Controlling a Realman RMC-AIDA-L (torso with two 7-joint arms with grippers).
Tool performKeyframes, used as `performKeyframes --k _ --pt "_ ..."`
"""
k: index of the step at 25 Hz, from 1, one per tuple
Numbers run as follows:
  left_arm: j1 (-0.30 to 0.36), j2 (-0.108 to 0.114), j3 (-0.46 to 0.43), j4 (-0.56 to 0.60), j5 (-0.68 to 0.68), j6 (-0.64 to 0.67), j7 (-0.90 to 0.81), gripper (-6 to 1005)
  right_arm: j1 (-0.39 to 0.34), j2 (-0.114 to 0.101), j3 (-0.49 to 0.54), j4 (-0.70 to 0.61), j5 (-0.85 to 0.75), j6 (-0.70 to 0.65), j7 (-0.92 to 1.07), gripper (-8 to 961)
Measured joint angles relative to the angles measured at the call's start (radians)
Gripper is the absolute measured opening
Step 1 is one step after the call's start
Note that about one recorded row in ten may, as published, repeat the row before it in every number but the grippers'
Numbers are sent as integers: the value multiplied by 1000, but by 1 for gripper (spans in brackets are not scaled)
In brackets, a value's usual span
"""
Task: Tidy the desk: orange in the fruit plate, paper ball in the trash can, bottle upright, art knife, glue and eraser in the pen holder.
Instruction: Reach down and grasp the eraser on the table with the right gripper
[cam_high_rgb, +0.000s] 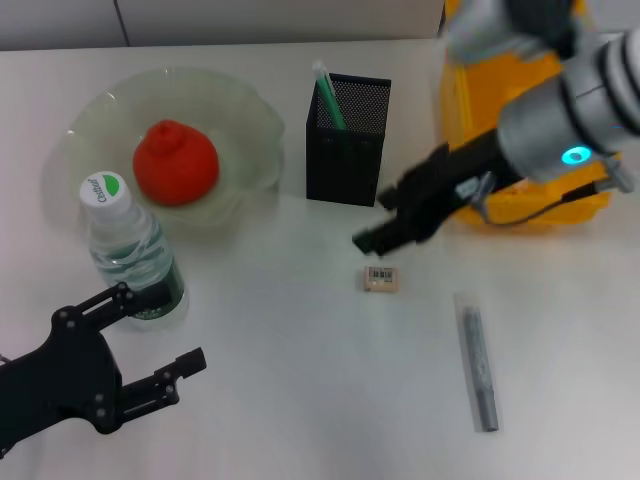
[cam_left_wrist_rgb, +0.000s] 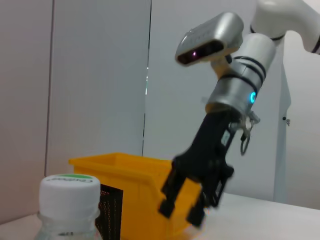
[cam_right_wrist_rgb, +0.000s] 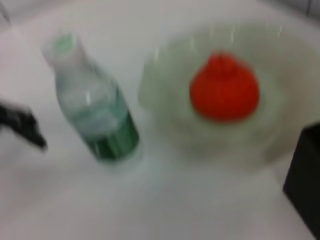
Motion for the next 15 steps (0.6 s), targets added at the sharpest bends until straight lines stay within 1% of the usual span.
performKeyframes --k 2,5,6,7,11,15 --pt "-1 1 -2 0 0 -1 -3 765 73 3 -93 94 -80 3 27 659" --pt "-2 1 -3 0 0 -1 -3 765 89 4 -109 118 -84 7 30 659" --pt "-2 1 -3 0 0 -1 -3 765 113 5 -136 164 -86 18 36 660" --pt "-2 1 -3 0 0 -1 -3 765 113 5 -136 164 -86 18 36 660" --pt "-1 1 -5 0 0 -1 -4 765 142 5 -168 232 -91 64 37 659" --pt "-1 1 -5 0 0 -1 -4 765 143 6 -173 250 -108 98 39 658"
